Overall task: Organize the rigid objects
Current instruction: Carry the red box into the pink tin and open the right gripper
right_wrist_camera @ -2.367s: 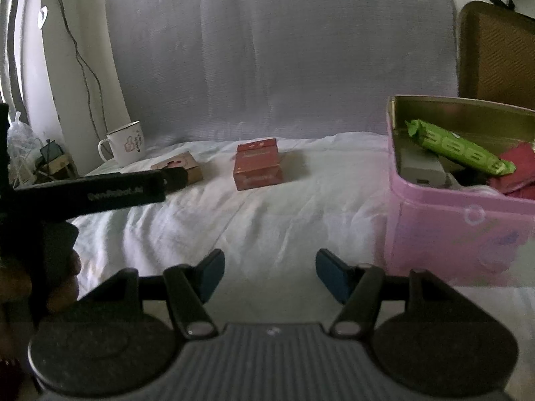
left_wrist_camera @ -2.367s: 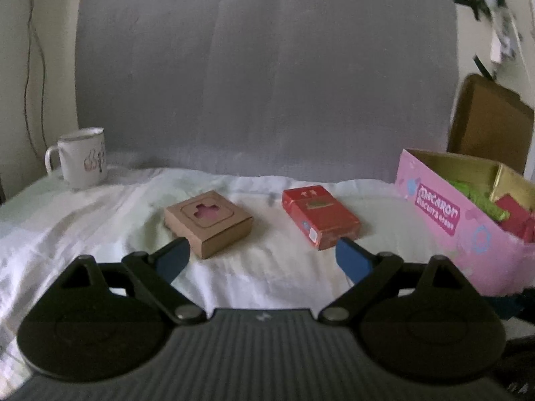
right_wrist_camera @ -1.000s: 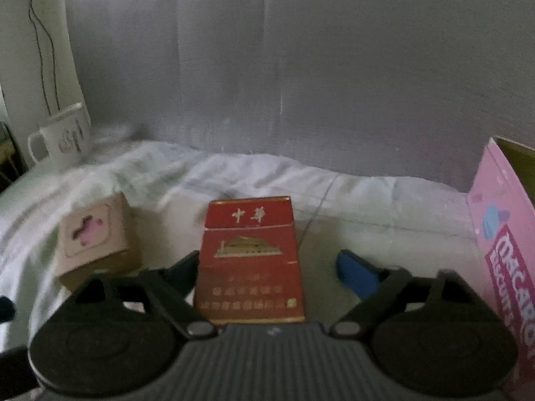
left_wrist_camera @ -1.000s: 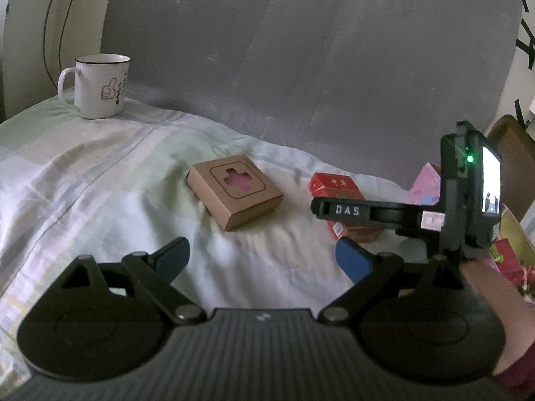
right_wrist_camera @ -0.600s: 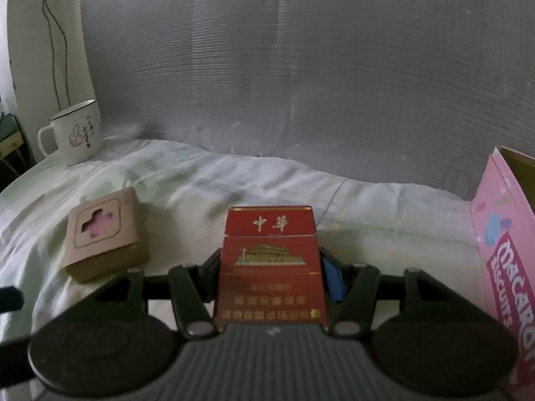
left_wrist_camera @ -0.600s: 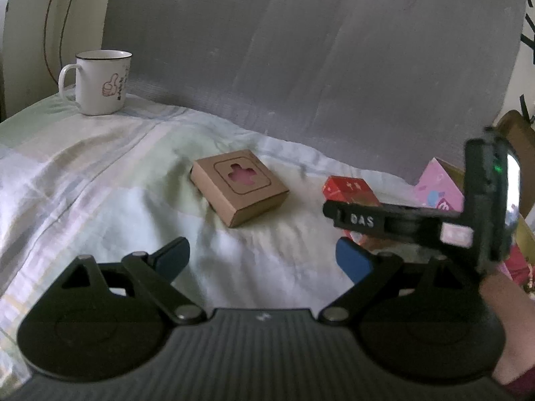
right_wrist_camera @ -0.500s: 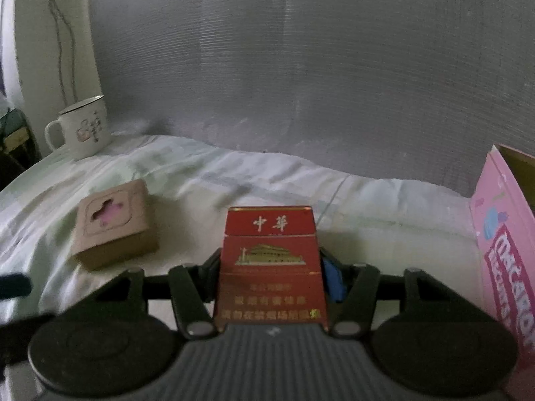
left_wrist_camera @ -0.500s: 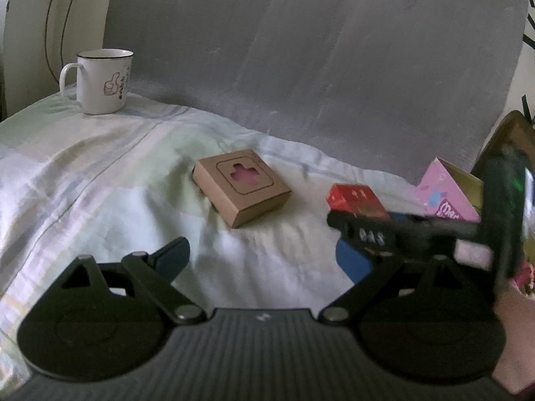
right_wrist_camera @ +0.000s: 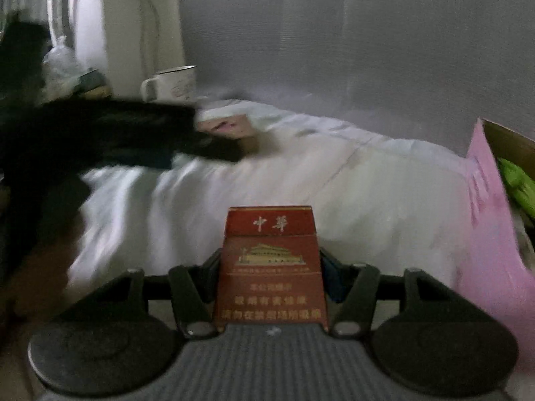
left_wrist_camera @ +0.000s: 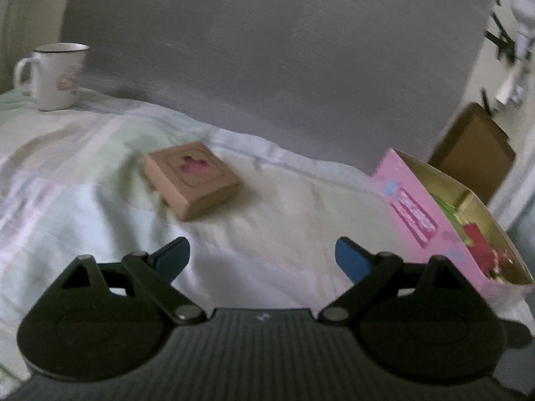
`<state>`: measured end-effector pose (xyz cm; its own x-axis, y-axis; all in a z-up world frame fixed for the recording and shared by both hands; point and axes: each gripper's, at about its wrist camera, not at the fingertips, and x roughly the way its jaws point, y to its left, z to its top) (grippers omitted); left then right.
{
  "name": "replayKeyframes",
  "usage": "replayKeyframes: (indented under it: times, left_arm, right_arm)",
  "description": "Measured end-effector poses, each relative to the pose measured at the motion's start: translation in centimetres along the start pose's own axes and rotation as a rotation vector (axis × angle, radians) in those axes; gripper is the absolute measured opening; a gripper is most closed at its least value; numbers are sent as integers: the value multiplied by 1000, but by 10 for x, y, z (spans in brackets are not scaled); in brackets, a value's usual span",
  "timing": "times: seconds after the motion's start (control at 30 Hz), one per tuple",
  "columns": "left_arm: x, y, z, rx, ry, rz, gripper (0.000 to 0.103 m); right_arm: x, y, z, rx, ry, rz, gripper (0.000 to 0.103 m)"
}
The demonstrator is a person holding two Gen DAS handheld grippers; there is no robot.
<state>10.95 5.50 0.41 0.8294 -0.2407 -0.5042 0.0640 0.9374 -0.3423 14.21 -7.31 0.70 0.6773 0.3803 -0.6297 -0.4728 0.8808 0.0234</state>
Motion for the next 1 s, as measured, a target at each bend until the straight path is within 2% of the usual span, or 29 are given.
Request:
replayKeyframes:
  times: [0.2, 0.33, 0.43, 0.5, 0.57, 0.67, 0.73, 0.8, 0.83, 0.87, 0.93, 0.97, 1.0]
  left_arm:
    - [3, -11, -9, 24, 77, -188, 95]
    - [-6, -23, -16, 19, 110, -228, 95]
    - [-17, -35, -24, 11, 152, -284, 95]
    - [-29, -48, -30, 42, 170, -313, 95]
    - [-40, -61, -37, 88, 185, -320, 95]
    - [-51, -77, -52, 149, 232, -321, 94]
    - [-47, -82, -60, 144, 289, -341, 92]
    - [-39, -88, -68, 132, 347, -369, 84]
    - [-33, -93, -73, 134, 372, -382, 80]
    - [-31, -100, -75, 159, 353, -375, 76]
    - [-26, -112, -73, 203, 351, -362, 63]
    - [-22, -116, -68, 187, 373, -406, 52]
    - [-19, -121, -62, 174, 390, -447, 48]
  right_arm:
    - [-53, 3, -44, 7, -25, -30, 57]
    - [-77, 0, -60, 33, -48, -66, 57]
    - [-82, -9, -66, 79, -65, -66, 68]
    - [-84, -14, -67, 100, -75, -44, 73]
    - [-87, -15, -68, 107, -78, -30, 84]
    - [-91, -13, -73, 94, -78, -16, 85]
    - [-97, -15, -81, 102, -80, 6, 85]
    - [-103, -21, -86, 135, -90, 27, 80]
    - [-104, -24, -87, 149, -96, 36, 68]
    - [-106, -25, -90, 154, -101, 41, 58]
    - [-110, -27, -93, 165, -117, 50, 57]
    - [-112, -29, -94, 179, -130, 49, 56]
    - [-114, -31, -93, 191, -144, 53, 56]
